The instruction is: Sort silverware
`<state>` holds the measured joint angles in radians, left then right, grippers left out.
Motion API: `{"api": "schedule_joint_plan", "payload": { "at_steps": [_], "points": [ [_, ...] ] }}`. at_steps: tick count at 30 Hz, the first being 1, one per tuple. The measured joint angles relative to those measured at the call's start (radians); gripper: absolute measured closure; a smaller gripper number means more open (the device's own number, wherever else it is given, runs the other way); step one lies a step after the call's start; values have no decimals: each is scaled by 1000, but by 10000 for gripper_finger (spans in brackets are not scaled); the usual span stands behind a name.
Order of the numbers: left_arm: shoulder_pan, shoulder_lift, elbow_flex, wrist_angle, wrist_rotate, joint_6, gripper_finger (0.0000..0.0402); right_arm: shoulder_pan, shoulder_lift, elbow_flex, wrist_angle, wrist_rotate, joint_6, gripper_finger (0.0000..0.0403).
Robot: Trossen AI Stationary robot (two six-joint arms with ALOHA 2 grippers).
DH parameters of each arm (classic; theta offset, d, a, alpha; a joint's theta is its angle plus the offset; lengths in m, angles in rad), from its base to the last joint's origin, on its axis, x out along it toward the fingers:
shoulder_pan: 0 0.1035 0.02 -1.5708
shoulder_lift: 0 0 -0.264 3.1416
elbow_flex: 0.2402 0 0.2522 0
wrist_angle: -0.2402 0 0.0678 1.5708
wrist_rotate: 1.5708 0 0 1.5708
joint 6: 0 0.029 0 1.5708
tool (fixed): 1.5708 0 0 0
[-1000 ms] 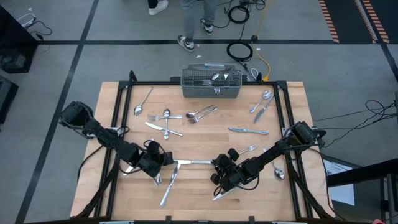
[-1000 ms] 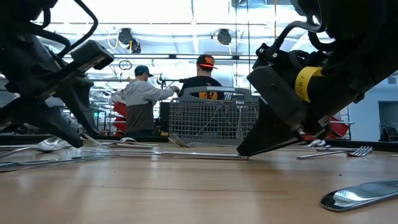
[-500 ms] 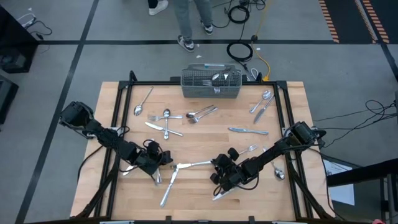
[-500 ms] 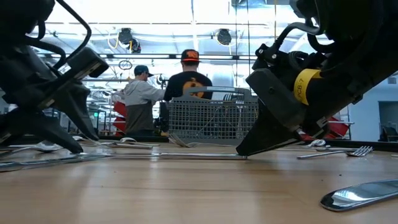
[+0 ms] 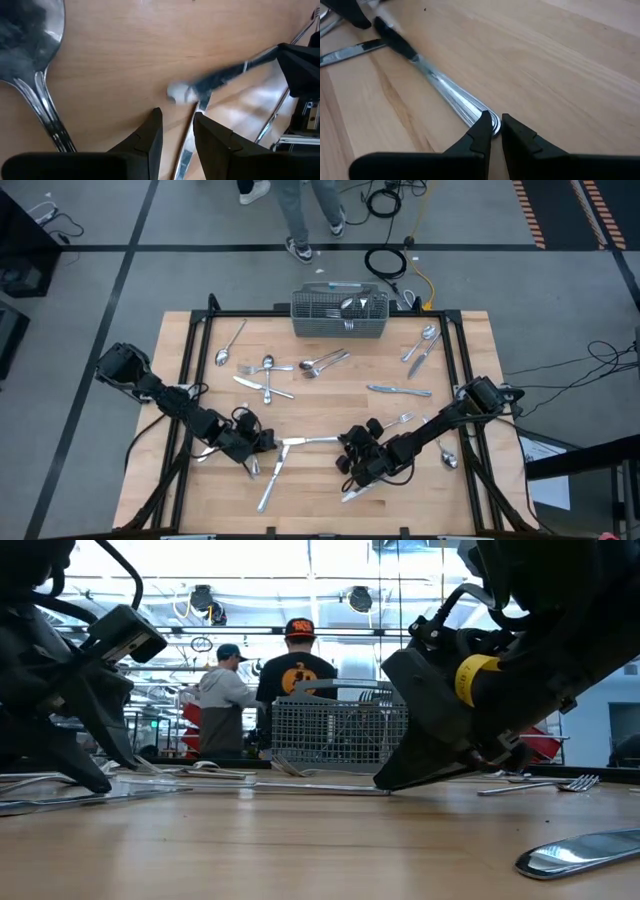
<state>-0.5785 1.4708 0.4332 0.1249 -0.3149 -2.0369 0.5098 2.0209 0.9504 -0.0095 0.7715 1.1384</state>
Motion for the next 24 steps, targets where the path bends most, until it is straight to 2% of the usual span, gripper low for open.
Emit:
{"api": "schedule_joint_plan", "payload": {
  "at_steps": [5, 12, 24],
  "points": [
    [17, 0, 2, -18, -4, 0, 285, 0, 1, 0, 8, 0, -22, 369],
    [44, -1, 2, -64, -68, 0, 285, 0, 1, 0, 9, -4, -25, 369],
    [47, 1, 1, -90, -80, 10, 285, 0, 1, 0, 10, -10, -43, 369]
  ]
}}
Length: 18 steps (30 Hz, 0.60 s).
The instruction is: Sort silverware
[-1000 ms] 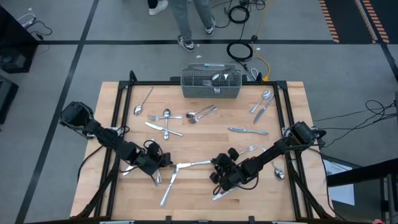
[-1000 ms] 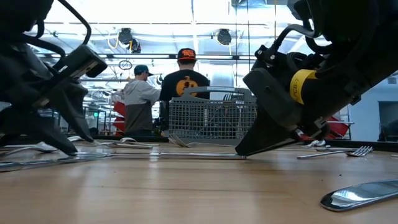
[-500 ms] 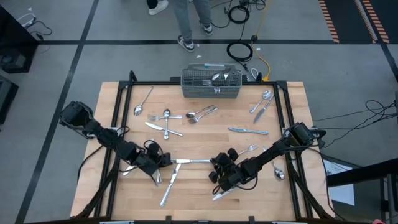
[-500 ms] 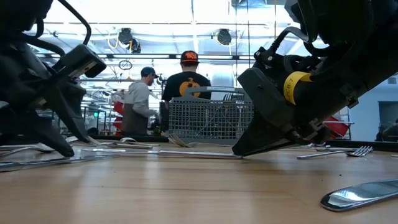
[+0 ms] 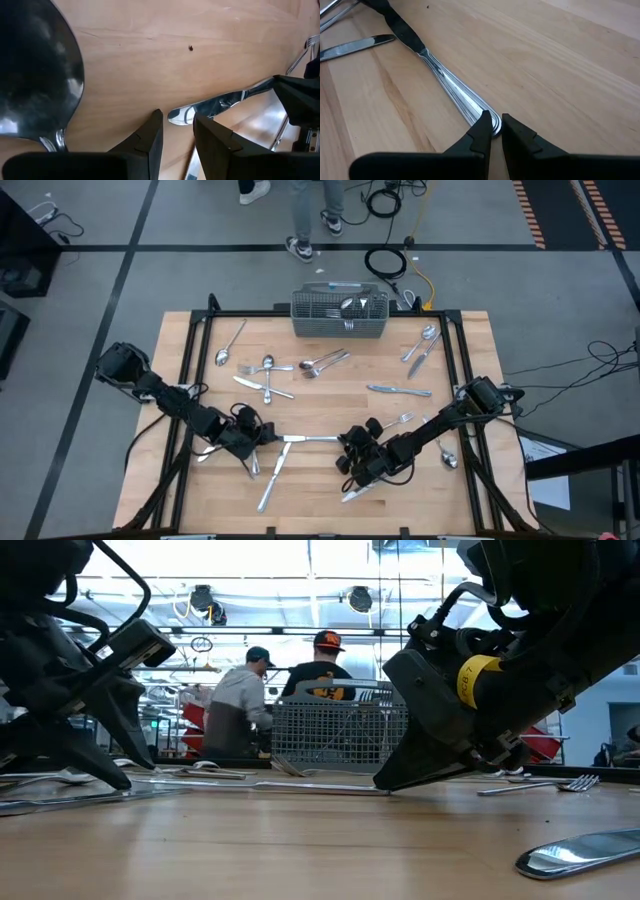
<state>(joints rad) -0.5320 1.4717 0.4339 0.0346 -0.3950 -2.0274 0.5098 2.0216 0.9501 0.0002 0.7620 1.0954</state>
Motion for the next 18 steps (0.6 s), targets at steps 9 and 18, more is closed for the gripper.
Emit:
{"api": "schedule_joint_plan", "payload": {
  "at_steps": [9, 18],
  "points": [
    [1, 73, 1, 66, -12, 0, 285, 0, 0, 0, 4, -3, -8, 369],
    [7, 84, 0, 71, -18, 0, 285, 0, 0, 0, 9, -4, -35, 369]
  ]
}}
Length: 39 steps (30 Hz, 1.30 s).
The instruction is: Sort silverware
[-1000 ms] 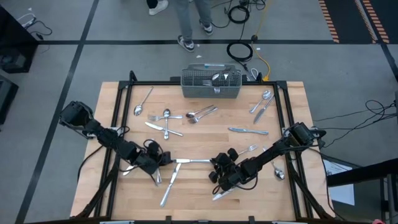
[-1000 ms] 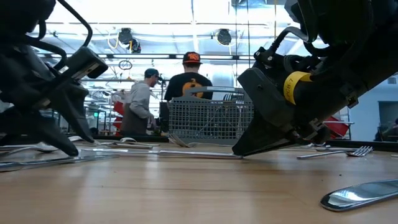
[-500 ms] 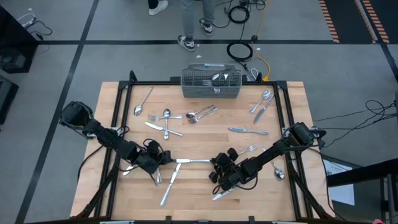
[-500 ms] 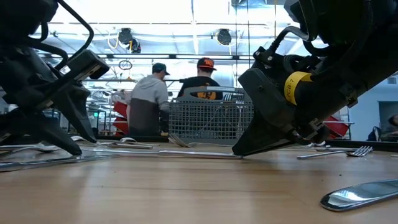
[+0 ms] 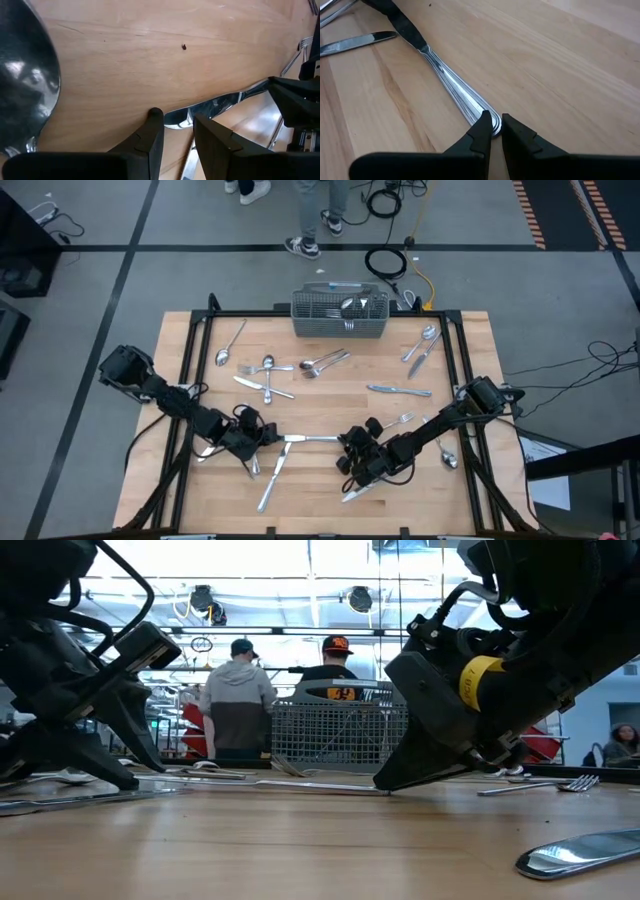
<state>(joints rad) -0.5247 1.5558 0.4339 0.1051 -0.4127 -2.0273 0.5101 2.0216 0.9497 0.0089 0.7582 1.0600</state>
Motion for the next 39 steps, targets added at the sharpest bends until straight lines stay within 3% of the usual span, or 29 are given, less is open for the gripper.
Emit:
{"api": "schedule_joint_plan", "payload": {
  "at_steps": [9, 21, 39],
  "points": [
    [-1, 2, 1, -7, -48, -18, 292, 0, 0, 0, 1, 0, -6, 369],
    [2, 2, 1, -30, -143, 21, 394, 0, 0, 0, 2, 0, -6, 369],
    [1, 2, -2, 3, -167, 61, 400, 0, 0, 0, 3, 0, -22, 369]
  ]
}}
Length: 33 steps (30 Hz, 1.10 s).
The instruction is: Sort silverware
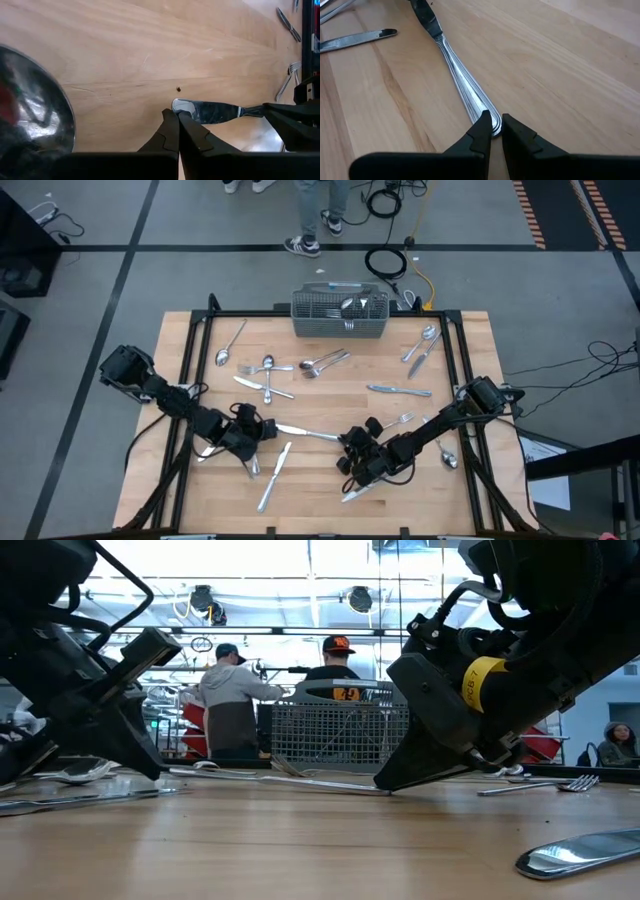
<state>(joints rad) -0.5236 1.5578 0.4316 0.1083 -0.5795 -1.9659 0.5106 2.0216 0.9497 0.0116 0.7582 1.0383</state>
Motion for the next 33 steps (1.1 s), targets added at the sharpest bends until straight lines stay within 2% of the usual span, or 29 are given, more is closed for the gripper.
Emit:
{"api": "schedule_joint_plan", "payload": {
  "at_steps": [9, 19, 28, 33],
  "points": [
    [0, -7, -2, 22, -17, -5, 401, 2, 1, -1, 37, 27, -42, 364],
    [1, -6, -1, 56, -27, 27, 401, 2, 5, -3, 153, 18, -172, 322],
    [5, -18, 1, -8, -43, 8, 400, -1, 3, 1, 111, 13, -122, 294],
    [35, -39, -1, -23, -69, 19, 374, -1, 0, 2, 83, 4, -111, 300]
  ]
}}
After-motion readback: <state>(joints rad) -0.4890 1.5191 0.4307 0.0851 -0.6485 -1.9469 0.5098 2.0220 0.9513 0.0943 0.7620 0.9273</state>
